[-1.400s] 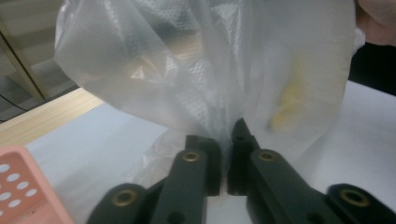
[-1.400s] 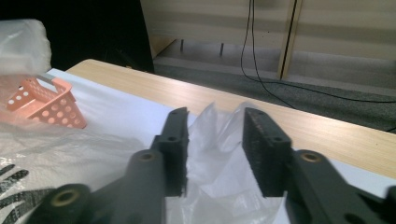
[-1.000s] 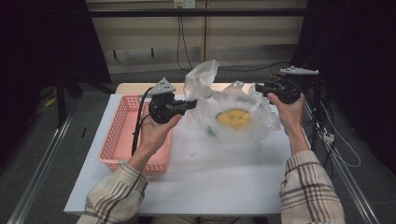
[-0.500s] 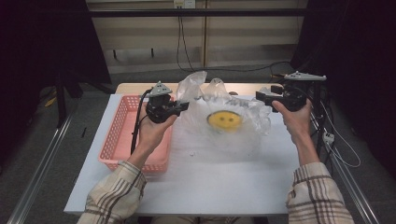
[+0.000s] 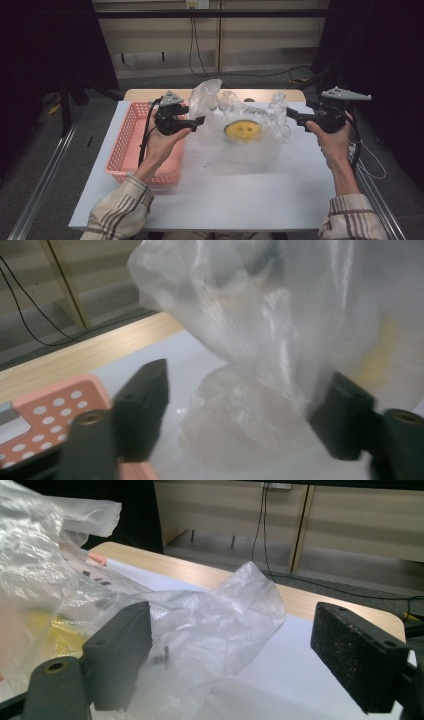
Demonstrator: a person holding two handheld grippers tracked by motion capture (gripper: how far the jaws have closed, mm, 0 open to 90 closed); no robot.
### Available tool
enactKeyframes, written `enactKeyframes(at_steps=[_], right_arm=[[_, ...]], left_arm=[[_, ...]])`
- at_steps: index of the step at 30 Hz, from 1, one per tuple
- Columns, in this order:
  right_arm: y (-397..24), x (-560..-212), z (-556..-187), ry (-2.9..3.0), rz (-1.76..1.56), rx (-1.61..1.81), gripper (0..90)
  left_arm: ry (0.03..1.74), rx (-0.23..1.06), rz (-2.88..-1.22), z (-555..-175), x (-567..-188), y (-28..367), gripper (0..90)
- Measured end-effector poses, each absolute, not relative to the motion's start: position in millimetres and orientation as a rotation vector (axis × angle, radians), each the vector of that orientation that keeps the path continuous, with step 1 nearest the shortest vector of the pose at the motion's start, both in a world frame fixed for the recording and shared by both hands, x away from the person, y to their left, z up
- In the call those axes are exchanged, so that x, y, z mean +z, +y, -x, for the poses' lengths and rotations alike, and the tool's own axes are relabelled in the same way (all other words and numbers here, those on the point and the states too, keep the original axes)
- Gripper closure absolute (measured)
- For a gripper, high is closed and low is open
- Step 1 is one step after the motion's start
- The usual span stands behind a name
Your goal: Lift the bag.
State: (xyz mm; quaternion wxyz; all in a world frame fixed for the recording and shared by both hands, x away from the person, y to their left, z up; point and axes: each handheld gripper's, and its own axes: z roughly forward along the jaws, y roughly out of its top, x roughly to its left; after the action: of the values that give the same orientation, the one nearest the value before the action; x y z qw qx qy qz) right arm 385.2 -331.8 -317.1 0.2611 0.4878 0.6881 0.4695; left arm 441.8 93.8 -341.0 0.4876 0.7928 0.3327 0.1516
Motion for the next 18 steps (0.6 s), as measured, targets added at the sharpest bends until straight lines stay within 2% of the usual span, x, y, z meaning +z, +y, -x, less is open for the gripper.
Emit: enactKeyframes(at_steps=[2,4,18], right_arm=[[-332,-319,-378,1.86,-1.317,1.28,16.2],[-332,-320,-371,1.851,-1.321,1.289,15.9],[-322,-337,-334,1.887,-1.303,1.27,14.9]], left_arm=[[0.806,0.378,-1.938,-437,-341,97,16.2],[0.789,0.385,-1.94,-431,-341,101,11.7],[0.69,0.44,-1.965,-386,-334,117,5.2]])
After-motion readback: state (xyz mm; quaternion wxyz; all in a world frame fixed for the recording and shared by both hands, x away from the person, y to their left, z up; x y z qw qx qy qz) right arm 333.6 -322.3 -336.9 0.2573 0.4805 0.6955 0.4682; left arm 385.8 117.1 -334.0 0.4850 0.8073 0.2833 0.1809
